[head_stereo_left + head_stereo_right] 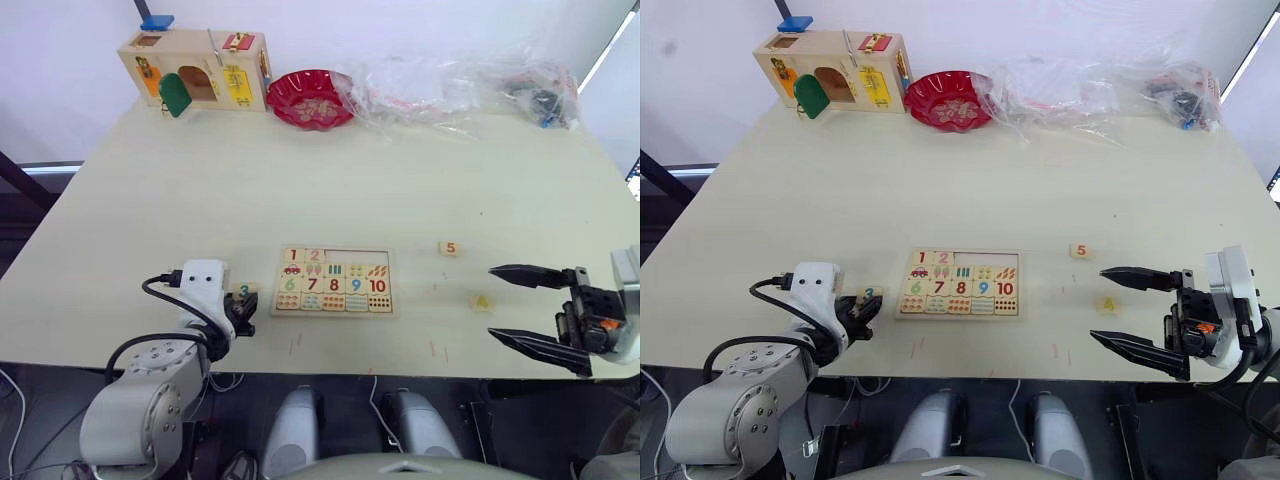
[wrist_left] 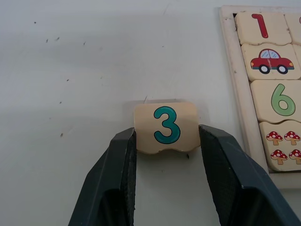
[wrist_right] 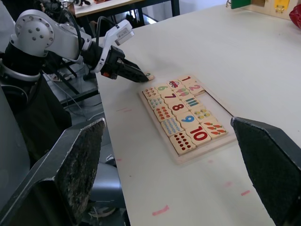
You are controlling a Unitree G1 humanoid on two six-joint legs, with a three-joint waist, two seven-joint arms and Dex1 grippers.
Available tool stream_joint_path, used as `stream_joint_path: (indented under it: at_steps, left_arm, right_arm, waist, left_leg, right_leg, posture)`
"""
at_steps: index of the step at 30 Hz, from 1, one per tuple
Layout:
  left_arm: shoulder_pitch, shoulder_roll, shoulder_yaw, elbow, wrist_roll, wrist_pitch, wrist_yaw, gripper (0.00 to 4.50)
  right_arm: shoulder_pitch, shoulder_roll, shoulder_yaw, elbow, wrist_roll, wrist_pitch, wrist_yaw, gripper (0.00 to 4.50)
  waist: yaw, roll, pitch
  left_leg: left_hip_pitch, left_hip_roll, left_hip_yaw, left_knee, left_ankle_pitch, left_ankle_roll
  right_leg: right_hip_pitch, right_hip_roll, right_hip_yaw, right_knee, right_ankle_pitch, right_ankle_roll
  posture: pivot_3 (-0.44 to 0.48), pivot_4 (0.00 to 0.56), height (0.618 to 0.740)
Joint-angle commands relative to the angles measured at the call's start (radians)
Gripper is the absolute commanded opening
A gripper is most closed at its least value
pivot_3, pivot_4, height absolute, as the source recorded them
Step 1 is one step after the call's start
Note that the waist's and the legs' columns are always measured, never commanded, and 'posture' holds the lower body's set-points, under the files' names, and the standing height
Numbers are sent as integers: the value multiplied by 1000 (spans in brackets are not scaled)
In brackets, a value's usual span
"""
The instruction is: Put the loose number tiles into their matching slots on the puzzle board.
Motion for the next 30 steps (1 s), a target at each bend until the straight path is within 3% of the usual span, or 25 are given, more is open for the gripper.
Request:
stream_joint_path:
  at_steps: [1,4,6,10,16,17,20,21,22,26,30]
  left_arm:
    - [2,-22,44,-37,-2,38,-12,2020]
    - [0,-9,108,-78,-42,62,-83,3138]
    - [20,49,189,-111,-104,62,-199,3138]
    - [99,279,323,-55,-228,-52,-455,3138]
    - [223,580,386,245,-323,-454,-922,3138]
    - [232,650,358,374,-282,-613,-1051,3138]
    - [166,804,247,680,-229,-926,-1338,3816]
    - [122,837,202,753,-221,-988,-1394,4362]
    - [88,859,165,812,-212,-1040,-1434,4443]
    - [-150,975,-154,1051,-186,-1322,-1474,4443]
    - [-361,952,-366,1208,-147,-1436,-1474,4443]
  right_arm:
    - [-8,4,-3,-25,5,-16,0,4500]
    - [-7,8,-3,-31,8,-16,-2,4500]
    - [-5,11,-5,-35,11,-16,-3,4500]
    - [8,17,-10,-49,15,-19,-3,4500]
    - [14,26,-8,-72,3,-33,-8,4500]
    - [16,27,-10,-75,-1,-39,-8,4500]
    - [13,33,-7,-83,-7,-51,-20,4500]
    - [11,34,-3,-85,-10,-55,-24,4500]
    - [7,35,2,-86,-13,-57,-29,4500]
    - [8,46,14,-109,-18,-65,-51,4500]
    - [8,60,31,-126,-30,-76,-73,4500]
  waist:
    - [0,0,0]
    - [-1,0,0]
    - [-4,0,0]
    - [-4,0,0]
    - [2,2,1]
    - [2,3,2]
    - [3,5,3]
    - [5,7,4]
    - [5,9,5]
    - [3,9,5]
    - [3,9,5]
  left_leg:
    - [0,0,0,0,0,0]
    - [0,0,0,0,0,0]
    - [0,0,0,0,0,0]
    - [0,2,0,-1,0,0]
    - [0,3,-4,-1,-1,-2]
    - [-1,3,-4,-1,-2,-4]
    - [-1,3,-3,-4,-3,-5]
    - [-1,3,-3,-4,-3,-5]
    - [-1,3,-4,-4,-3,-5]
    - [-3,3,1,-6,-3,-5]
    - [-3,1,4,-12,-1,1]
  right_leg:
    - [0,0,0,0,0,0]
    - [0,0,0,0,0,0]
    - [0,0,0,0,0,0]
    - [-1,1,-1,0,0,-1]
    - [-3,-5,-1,-1,-1,0]
    - [-3,-5,-1,-2,-1,0]
    - [-5,-12,-3,-3,0,-2]
    - [-5,-13,-5,-3,0,-2]
    - [-5,-15,-7,-3,0,-2]
    - [-7,-23,-14,-5,1,-3]
    - [-7,-17,-14,-9,1,-3]
  posture:
    - [0,150,740]
    - [0,150,740]
    - [0,150,740]
    - [0,150,740]
    - [0,150,740]
    - [0,150,740]
    - [0,150,740]
    - [0,150,740]
    - [0,150,740]
    - [0,150,740]
    - [0,150,740]
